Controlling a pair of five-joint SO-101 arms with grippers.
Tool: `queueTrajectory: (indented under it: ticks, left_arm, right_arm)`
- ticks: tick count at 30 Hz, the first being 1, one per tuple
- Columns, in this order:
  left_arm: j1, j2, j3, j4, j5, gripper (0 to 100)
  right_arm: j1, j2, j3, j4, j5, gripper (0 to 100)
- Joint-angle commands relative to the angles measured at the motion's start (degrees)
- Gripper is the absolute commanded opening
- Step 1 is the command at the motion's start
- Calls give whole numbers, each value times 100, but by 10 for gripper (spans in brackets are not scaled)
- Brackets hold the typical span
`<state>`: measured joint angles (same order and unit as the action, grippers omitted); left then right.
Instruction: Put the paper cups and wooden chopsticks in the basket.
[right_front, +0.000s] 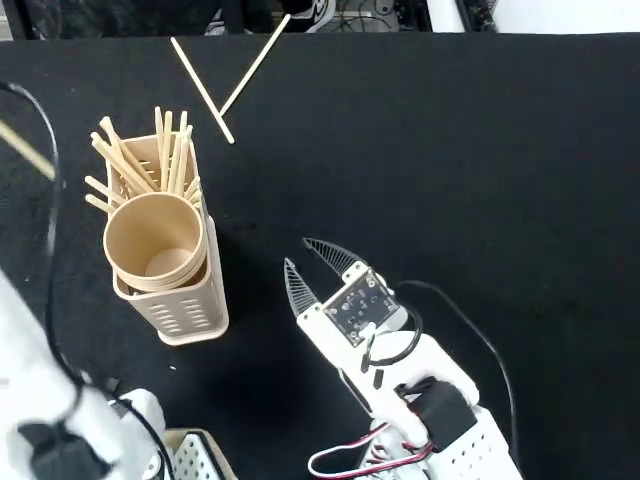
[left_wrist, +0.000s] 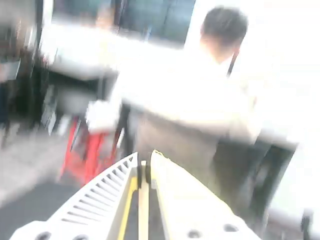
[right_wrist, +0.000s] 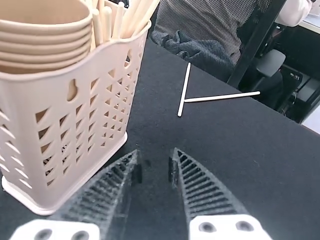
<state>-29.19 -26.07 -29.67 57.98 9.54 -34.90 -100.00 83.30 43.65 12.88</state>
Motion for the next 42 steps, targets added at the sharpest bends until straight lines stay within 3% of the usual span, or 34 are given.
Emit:
queueTrajectory:
  ticks: [1,4,7,9,15,21,24,26,28,29,33,38,42]
  left_arm:
    - [567,-800,-180,-422,79,29]
    - [1095,-1178,479,-193,1020,28]
    - [848,-1521,1710,-1073,1600,28]
    - [1051,-1811,2695,-1916,1644,28]
    - [1613,-2980,5349,-3692,721,28]
    - [1956,-4062,7187,-4404,176,28]
    - [2105,-4440,7705,-4360,-35,44]
    - [2325,-4598,7864,-4018,-378,148]
    - [2545,-4624,7899,-3349,-281,283]
    - [2554,-4668,7846,-2919,-193,288]
    - [2510,-5011,7064,-1556,-193,277]
    - [1534,-5925,6976,-1371,-193,151]
    - [444,-6769,8127,-1160,-387,27]
  right_arm:
    - [35,13,-31,-123,-18,106]
    - [35,13,-31,-123,-18,106]
    - [35,13,-31,-123,-18,106]
    - [35,13,-40,-123,-18,106]
    - [44,13,-48,-123,9,106]
    - [53,13,-48,-123,9,106]
    - [53,13,-48,-123,0,106]
    - [62,13,-48,-123,-9,106]
    - [62,4,-48,-123,-18,106]
    - [62,4,-48,-123,-18,106]
    - [193,-48,-251,-26,0,106]
    - [1547,-75,-1367,738,35,25]
    - [2725,-330,-1288,1134,308,15]
